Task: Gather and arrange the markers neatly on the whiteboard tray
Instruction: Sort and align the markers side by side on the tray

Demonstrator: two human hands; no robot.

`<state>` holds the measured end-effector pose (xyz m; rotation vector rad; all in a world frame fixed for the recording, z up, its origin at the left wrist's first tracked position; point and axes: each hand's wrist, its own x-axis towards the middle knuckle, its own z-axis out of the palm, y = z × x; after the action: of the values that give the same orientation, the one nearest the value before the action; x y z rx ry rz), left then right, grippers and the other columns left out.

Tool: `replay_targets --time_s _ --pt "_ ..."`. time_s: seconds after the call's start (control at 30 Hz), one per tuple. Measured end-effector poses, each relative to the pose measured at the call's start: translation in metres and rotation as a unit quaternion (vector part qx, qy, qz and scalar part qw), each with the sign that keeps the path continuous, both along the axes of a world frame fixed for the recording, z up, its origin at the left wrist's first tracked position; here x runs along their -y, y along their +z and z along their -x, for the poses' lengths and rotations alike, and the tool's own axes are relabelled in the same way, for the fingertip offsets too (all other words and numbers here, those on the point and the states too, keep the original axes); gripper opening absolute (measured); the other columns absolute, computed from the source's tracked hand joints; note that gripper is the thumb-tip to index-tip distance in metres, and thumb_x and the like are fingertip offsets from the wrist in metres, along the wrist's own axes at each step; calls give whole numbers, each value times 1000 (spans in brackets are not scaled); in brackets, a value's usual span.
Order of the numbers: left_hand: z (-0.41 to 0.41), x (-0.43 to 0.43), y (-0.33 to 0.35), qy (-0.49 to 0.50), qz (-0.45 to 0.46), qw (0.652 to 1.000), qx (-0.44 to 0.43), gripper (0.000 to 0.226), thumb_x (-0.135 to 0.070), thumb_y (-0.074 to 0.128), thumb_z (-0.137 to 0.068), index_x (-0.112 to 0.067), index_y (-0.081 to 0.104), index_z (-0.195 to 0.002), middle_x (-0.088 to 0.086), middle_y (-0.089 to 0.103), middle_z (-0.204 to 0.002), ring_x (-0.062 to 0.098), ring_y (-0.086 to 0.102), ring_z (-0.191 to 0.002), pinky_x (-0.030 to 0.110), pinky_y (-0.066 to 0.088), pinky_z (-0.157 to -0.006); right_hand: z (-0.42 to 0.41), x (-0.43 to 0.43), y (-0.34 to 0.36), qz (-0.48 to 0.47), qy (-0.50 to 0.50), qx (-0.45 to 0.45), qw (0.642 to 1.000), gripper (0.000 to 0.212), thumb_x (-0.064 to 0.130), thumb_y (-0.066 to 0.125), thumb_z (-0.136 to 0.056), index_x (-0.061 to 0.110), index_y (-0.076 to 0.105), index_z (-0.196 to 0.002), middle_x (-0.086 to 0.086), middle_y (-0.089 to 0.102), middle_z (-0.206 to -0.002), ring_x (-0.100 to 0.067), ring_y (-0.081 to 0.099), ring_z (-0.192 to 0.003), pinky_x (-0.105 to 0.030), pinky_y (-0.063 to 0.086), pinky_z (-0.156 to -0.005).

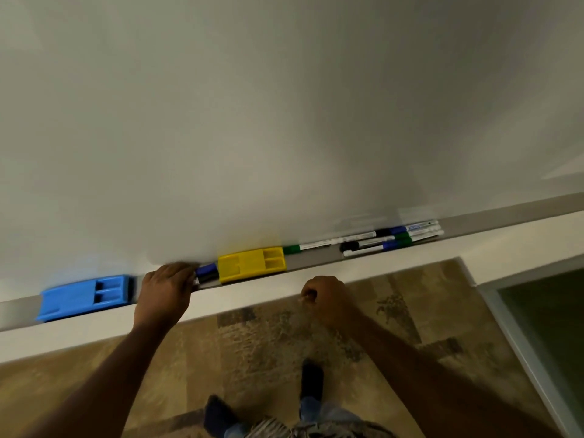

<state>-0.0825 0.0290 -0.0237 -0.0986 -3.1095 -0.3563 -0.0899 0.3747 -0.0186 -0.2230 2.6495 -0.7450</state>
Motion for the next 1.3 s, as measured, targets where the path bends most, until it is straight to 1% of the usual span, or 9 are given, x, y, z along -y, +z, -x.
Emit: replay_targets --time_s 0.27,0.37,0.5,0.6,0.7,0.87,0.97,1.07,1.3 --pt "-1 -27 6 23 -74 990 -120 34 -31 48 -89 -8 71 -97 13 70 -98 35 62 -84 44 48 -71 12 -44 8 5 -93 -15 996 17 37 67 -84 23 69 -93 6 70 -89 -7 62 -79 -29 55 -79" --pt "3 -62 19 0 -124 981 -148 28 -30 50 -90 -10 70 -93 8 68 -90 29 59 -75 39 46 -67 15 -65 10 8 -120 -34 992 16 34 68 -85 21 69 -94 4 70 -90 -8 62 -81 -30 55 -80" --pt "8 -122 29 -49 -162 974 -152 19 -27 55 -89 -15 70 -89 3 68 -88 23 61 -77 34 47 -70 23 -92 13 5 -120 -62 991 17 30 66 -87 16 70 -94 0 71 -89 -12 63 -80 -33 56 -79" --pt "12 -170 33 -96 -187 970 -118 16 -27 56 -88 -18 69 -86 -2 67 -81 20 61 -74 30 47 -65 29 -114 13 17 -158 -88 983 16 30 67 -87 16 68 -94 0 71 -84 -11 63 -74 -31 57 -74" --pt "17 -214 34 -119 -212 969 -28 7 -24 61 -89 -23 68 -89 -7 66 -82 12 59 -72 26 46 -62 37 -134 11 51 -254 -101 961 27 33 69 -86 19 64 -108 4 66 -75 -13 64 -70 -32 57 -70" --pt "21 -280 20 -90 -268 953 110 33 -36 64 -89 -24 61 -119 -4 58 -123 1 61 -74 22 48 -73 50 -163 1 58 -309 -59 948 59 38 68 -86 20 44 -137 4 65 -69 -18 67 -71 -41 58 -79" --pt "23 -307 15 -42 -312 937 153 41 -38 67 -87 -26 56 -124 -1 49 -142 2 64 -72 30 53 -80 55 -171 -7 34 -287 -47 956 70 46 66 -86 21 34 -143 2 66 -74 -22 68 -77 -42 57 -82" --pt "24 -322 10 -25 -321 931 170 43 -40 68 -86 -29 54 -126 -2 41 -149 0 64 -72 27 51 -78 58 -176 -11 11 -267 -28 963 74 51 64 -85 21 31 -145 -2 68 -84 -23 68 -83 -43 56 -85" --pt "21 -335 8 2 -341 928 150 42 -36 69 -86 -25 56 -124 -5 45 -144 -2 62 -72 23 51 -74 52 -180 -12 7 -245 -29 969 71 46 66 -86 20 35 -145 4 63 -73 -19 67 -77 -41 56 -86"
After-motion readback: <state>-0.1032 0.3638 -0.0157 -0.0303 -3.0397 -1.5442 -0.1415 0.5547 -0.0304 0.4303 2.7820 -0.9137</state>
